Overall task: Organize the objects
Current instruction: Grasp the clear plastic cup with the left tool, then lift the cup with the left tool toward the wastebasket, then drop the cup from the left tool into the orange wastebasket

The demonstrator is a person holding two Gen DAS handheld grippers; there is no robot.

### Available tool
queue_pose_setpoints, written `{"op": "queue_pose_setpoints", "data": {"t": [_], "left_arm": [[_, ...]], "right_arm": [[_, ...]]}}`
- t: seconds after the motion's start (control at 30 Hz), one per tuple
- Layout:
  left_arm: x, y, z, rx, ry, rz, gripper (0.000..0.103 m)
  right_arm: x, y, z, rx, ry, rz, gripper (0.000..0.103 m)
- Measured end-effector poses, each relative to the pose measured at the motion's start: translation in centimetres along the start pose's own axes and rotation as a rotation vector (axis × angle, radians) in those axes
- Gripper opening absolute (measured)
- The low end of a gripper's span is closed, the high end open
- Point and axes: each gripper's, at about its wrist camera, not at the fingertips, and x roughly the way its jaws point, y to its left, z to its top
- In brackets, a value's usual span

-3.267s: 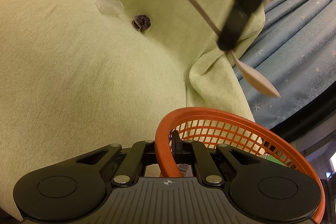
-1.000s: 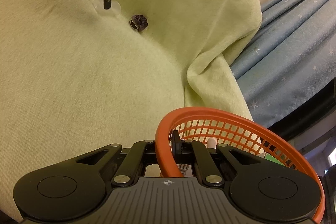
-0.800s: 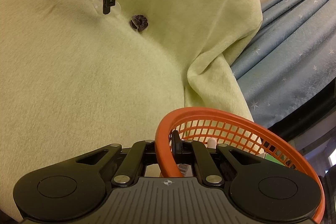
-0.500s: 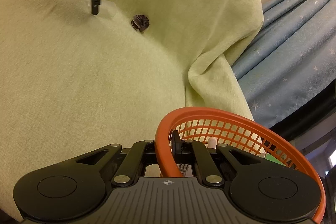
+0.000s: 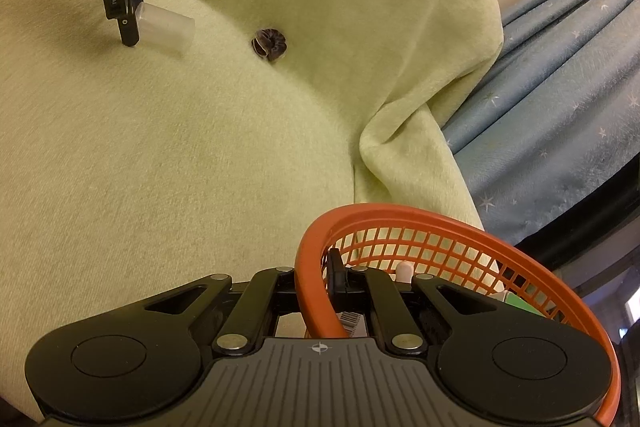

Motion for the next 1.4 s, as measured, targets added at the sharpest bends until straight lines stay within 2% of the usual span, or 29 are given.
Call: {"op": "queue_pose_setpoints", "data": {"t": [0.27, 0.43, 0.73, 1.13, 1.4], "left_arm": [[0.1, 0.5, 0.5, -0.061, -0.045, 0.015, 0.048], [0.5, 0.6, 0.6, -0.068, -0.031, 0.009, 0.047], [-0.8, 0.1, 1.9, 0.056, 0.013, -0.028, 0.046], [-4.7, -4.3, 8.8, 0.307, 0.002, -0.113, 0.042], [-6.3, -7.6, 12.1, 0.387, -0.022, -0.184, 0.042]], "right_arm": [[0.0, 0.0, 0.0, 0.0, 0.0, 0.0, 0.002], [0.0, 0.0, 0.0, 0.002, 0.0, 0.0, 0.002], [0.0, 0.0, 0.0, 0.0, 0.0, 0.0, 0.002], [-0.2, 0.1, -0.1, 0.003, -0.002, 0.0, 0.002], [-0.4, -0.1, -0.1, 0.014, -0.009, -0.002, 0.002]]}}
